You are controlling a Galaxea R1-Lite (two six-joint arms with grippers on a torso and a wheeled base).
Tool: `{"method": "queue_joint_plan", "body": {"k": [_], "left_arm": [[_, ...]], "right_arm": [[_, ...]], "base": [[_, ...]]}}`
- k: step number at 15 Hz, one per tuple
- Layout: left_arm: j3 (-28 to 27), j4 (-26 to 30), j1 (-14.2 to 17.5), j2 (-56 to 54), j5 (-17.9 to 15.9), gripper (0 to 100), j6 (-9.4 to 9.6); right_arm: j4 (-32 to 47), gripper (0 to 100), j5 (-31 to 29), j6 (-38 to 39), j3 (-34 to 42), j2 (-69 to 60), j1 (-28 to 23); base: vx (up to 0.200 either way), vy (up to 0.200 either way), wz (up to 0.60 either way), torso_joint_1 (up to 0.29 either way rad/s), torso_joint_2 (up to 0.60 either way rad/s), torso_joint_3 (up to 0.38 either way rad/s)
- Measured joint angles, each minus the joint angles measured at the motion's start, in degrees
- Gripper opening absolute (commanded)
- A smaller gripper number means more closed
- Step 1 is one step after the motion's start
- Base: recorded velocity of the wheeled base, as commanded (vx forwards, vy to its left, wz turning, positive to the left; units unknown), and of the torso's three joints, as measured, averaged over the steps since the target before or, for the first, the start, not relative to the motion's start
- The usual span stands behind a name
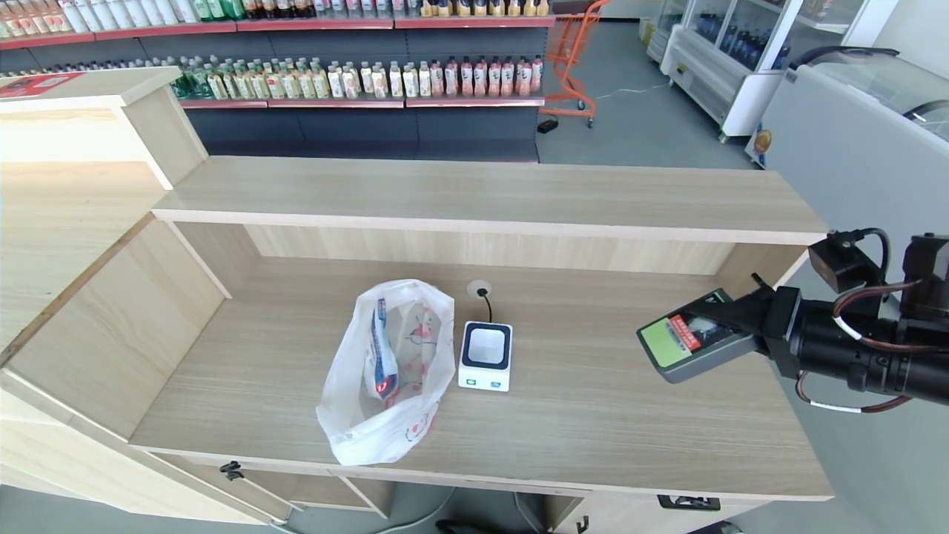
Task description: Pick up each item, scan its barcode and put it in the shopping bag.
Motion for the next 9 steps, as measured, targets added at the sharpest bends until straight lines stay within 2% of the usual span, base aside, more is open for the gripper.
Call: {"method": "queue_joint_plan", "body": {"k": [5,8,9], "left_arm": [[0.0,0.0,0.0,0.0,0.0,100,0.05],[0.0,0.0,-0.1,0.0,0.0,100,0.22],[0.0,0.0,0.0,0.0,0.0,100,0.27]], "right_arm": [[-0.1,0,0.2,-0.2,0.0,-0.3,0.0],[-0.1,0,0.2,-3.2,0.9,-0.4,0.0],[-0.1,0,0.2,-3.8,1.2,-0.3,0.1]], "base": [[0.0,0.2,0.0,0.005,0.0,0.003],[0.0,0.0,0.0,0.0,0.0,0.0],[0.2,0.0,0.0,0.002,0.0,-0.002]]}}
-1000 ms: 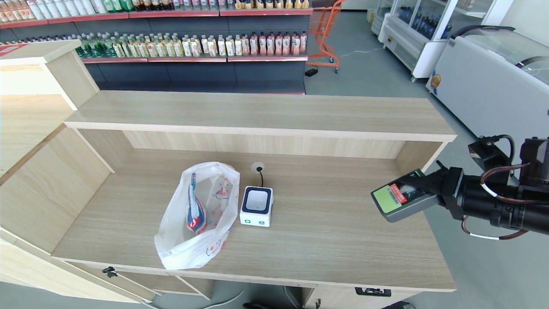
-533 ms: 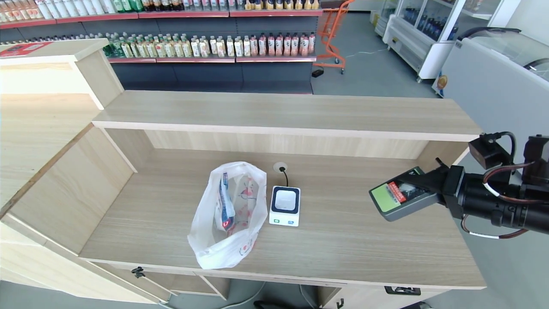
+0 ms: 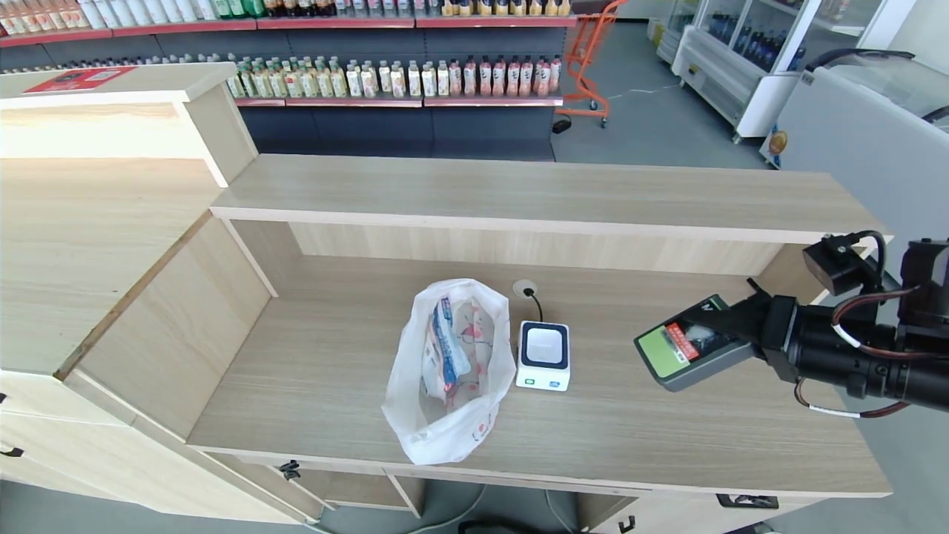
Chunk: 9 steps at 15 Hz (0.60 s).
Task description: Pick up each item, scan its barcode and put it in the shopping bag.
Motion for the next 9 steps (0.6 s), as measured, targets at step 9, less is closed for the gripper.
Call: {"method": "queue_joint_plan", "body": {"k": [9], "left_arm": [[0.0,0.0,0.0,0.0,0.0,100,-0.07]], "right_arm": [[-0.1,0,-0.6,-11.7,0.8,3.4,0.0]], "base": [[0.111,0.0,0.0,0.001,0.0,0.002]]}}
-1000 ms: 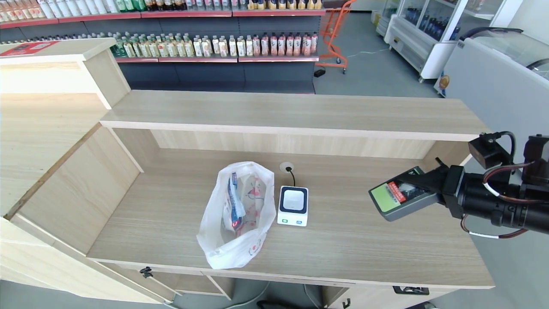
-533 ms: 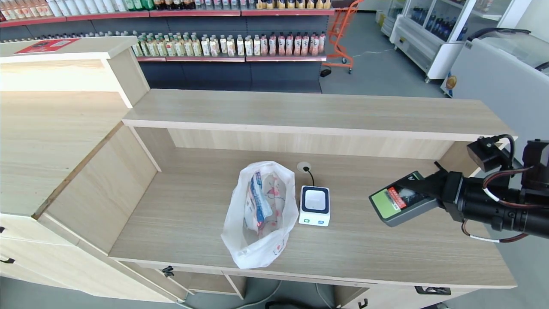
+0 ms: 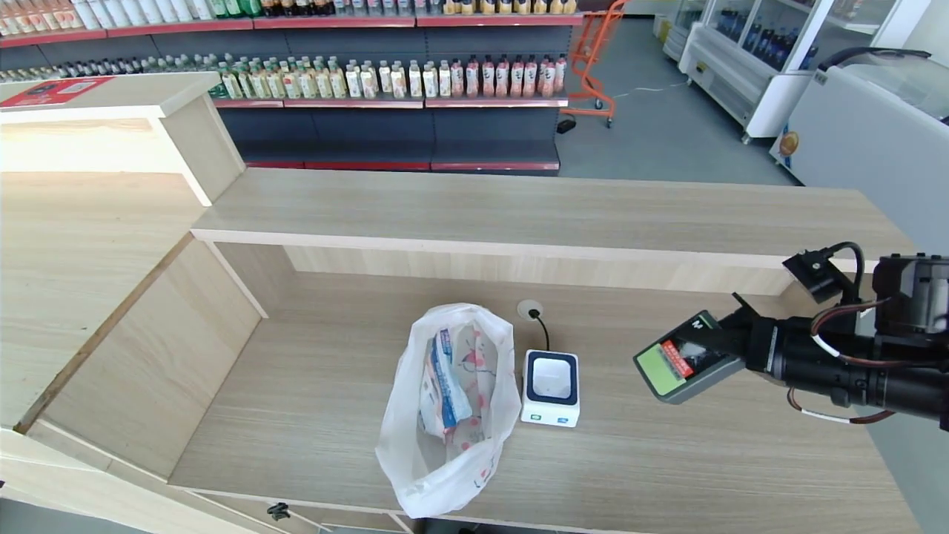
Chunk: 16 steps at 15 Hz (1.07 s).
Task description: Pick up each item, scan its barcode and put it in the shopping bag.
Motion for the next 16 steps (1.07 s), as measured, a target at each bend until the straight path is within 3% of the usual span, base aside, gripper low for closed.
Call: {"method": "queue_joint_plan", "body": {"k": [6,12,16], "left_arm": [[0.0,0.0,0.0,0.0,0.0,100,-0.02],[0.0,0.0,0.0,0.0,0.0,100,-0.04],[0.0,0.0,0.0,0.0,0.0,100,-0.02]], "right_arm": [[-0.2,0,-3.0,-14.4,-1.8,9.4,2.4],[-5.2,0,-6.4,-15.6,-9.4,21.2,10.3],[-6.7,0,-7.5,-15.7,-16.3,29.8,12.6]], "base": [[0.0,0.0,0.0,0.0,0.0,0.0],[0.0,0.0,0.0,0.0,0.0,0.0],[0.0,0.0,0.0,0.0,0.0,0.0]]}}
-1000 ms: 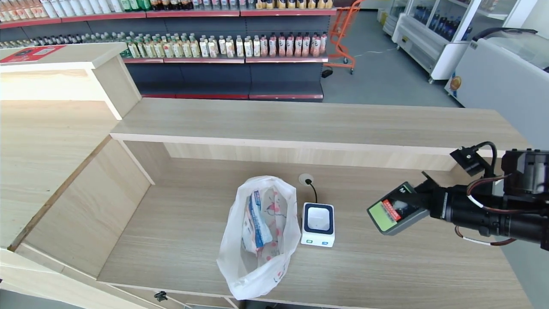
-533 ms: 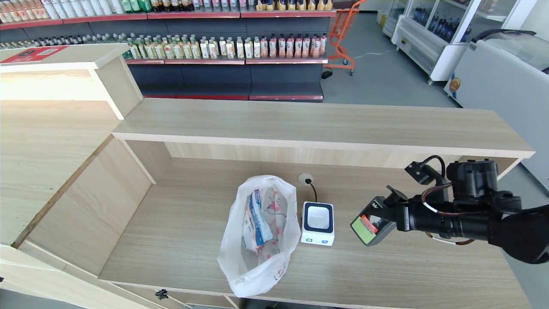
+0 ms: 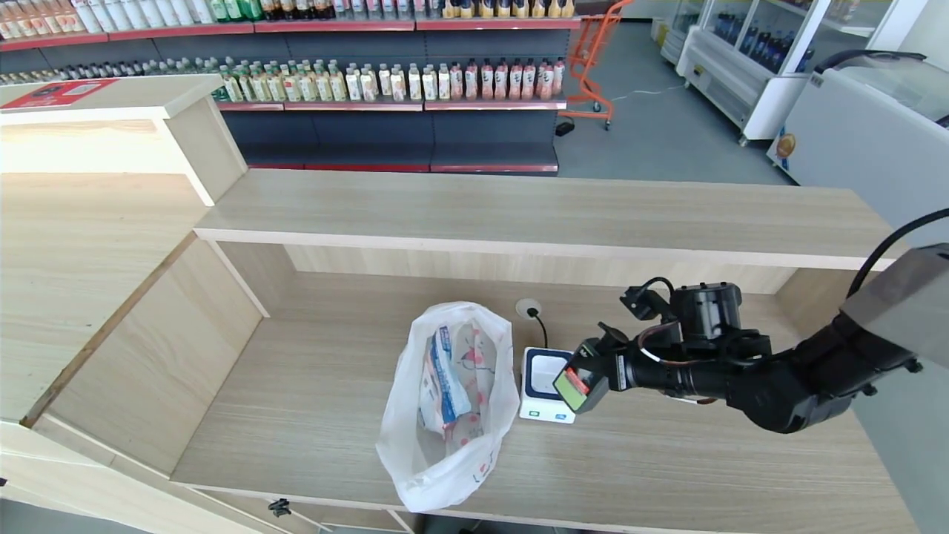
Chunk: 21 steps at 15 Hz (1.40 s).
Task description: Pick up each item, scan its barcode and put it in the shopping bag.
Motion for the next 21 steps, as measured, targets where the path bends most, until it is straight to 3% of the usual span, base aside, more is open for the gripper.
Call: {"method": "queue_joint_plan", "body": {"k": [8,18,21], "left_arm": [[0.0,0.0,0.0,0.0,0.0,100,-0.01],[0.0,0.0,0.0,0.0,0.0,100,0.0],[0.0,0.0,0.0,0.0,0.0,100,0.0]], "right_arm": [[0.2,0,-1.3,0.0,-13.1,11.1,2.0],[0.1,0,-1.3,0.9,-13.5,9.2,1.5],[0.3,0,0.8,9.7,-14.3,5.3,3.5]], "base": [[0.0,0.0,0.0,0.0,0.0,0.0],[0.0,0.0,0.0,0.0,0.0,0.0],[0.0,0.0,0.0,0.0,0.0,0.0]]}}
